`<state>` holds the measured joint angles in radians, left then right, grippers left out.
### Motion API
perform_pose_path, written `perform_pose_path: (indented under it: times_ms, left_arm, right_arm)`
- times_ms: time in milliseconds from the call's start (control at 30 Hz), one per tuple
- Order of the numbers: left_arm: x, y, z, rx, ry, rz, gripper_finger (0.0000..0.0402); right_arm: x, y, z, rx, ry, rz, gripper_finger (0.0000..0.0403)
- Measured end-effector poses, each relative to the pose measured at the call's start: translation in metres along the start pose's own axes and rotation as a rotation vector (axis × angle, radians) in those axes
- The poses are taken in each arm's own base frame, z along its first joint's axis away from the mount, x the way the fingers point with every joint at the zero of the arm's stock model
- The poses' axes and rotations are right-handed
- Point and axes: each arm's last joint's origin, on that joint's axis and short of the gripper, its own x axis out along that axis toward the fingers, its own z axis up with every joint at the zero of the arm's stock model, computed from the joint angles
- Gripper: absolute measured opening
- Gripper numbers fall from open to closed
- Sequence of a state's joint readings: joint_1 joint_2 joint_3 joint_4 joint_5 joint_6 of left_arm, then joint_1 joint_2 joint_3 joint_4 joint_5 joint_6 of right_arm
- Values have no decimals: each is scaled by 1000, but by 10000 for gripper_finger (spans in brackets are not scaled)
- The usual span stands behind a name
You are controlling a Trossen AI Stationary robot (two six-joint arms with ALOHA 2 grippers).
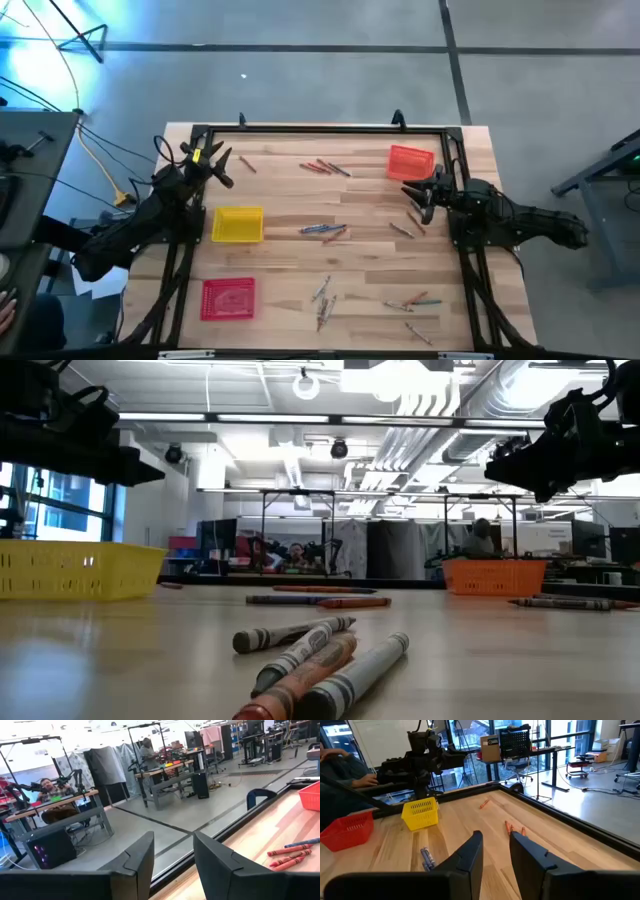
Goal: Sort crayons
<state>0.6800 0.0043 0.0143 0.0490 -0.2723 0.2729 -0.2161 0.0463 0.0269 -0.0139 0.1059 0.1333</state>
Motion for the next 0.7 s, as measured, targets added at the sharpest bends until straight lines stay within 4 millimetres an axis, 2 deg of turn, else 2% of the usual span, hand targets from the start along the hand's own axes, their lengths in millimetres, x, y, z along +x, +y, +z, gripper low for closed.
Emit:
perform_pose_path:
  times_ms: [700]
  left_arm:
    - [0, 0, 0, 0, 0, 1, 127]
  right_arm:
    - [0, 0, 0, 50, 1, 0, 92]
